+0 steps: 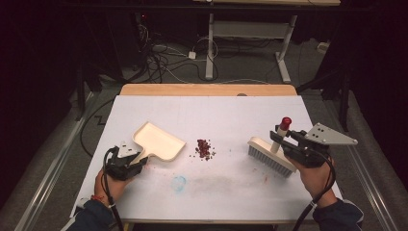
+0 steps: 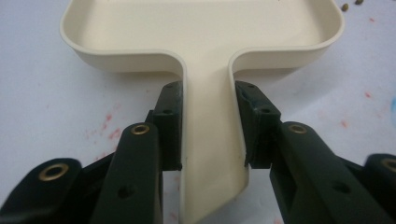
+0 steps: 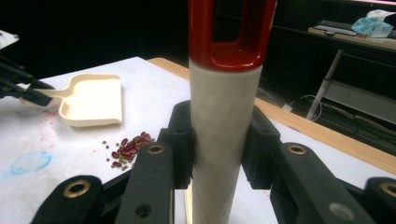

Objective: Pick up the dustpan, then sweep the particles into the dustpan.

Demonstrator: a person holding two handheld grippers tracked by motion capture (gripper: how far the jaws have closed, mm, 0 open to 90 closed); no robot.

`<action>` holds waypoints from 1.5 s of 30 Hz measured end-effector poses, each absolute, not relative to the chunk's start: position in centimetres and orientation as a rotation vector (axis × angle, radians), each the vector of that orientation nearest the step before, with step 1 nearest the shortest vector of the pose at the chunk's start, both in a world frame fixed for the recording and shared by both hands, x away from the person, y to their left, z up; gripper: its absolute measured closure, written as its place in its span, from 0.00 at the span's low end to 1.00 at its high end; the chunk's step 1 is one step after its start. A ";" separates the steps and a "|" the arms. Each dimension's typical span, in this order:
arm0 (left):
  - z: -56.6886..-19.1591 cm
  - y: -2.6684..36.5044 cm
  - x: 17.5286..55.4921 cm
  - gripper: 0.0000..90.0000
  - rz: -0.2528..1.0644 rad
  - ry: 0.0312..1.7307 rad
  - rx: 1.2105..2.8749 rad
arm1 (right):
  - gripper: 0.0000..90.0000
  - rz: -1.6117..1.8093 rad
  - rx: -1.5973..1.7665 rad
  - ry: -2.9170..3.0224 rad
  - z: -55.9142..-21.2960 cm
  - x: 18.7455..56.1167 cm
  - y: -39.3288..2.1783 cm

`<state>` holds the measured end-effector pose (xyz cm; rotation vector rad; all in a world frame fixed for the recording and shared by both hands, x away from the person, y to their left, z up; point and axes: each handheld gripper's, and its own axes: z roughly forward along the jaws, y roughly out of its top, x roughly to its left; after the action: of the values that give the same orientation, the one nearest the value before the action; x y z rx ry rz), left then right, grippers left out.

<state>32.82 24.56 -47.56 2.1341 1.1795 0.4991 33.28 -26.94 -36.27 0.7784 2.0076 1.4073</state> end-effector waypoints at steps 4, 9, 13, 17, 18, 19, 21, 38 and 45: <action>-47.6 24.9 31.6 0.71 0.475 1.165 2.148 | 0.77 1.421 0.775 2.006 -36.1 34.5 -26.3; -47.5 24.7 30.7 0.71 0.452 1.138 2.165 | 0.77 1.428 0.773 2.013 -36.2 35.5 -25.7; -47.5 24.3 29.9 0.71 0.437 1.117 2.183 | 0.77 1.421 0.788 2.021 -36.4 36.3 -25.1; -47.4 24.2 29.5 0.71 0.429 1.096 2.196 | 0.77 1.422 0.798 2.013 -36.5 36.7 -25.0; -47.4 24.1 29.4 0.71 0.429 1.086 2.203 | 0.77 1.421 0.796 2.009 -36.5 36.7 -24.9; -47.3 23.9 29.1 0.71 0.420 1.063 2.216 | 0.77 1.418 0.798 2.005 -36.4 36.8 -24.9; -47.2 23.7 28.9 0.71 0.418 1.049 2.225 | 0.77 1.419 0.798 2.004 -36.4 37.0 -24.6; -47.1 22.3 28.9 0.70 0.372 0.970 2.273 | 0.77 1.466 0.741 2.025 -36.6 40.8 -19.3; -47.1 22.1 28.9 0.70 0.374 0.962 2.284 | 0.77 1.492 0.746 1.996 -36.4 42.6 -17.4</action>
<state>28.90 22.06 -47.05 2.2836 0.9620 0.3738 42.57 -17.40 -36.41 0.7455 1.9962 1.4922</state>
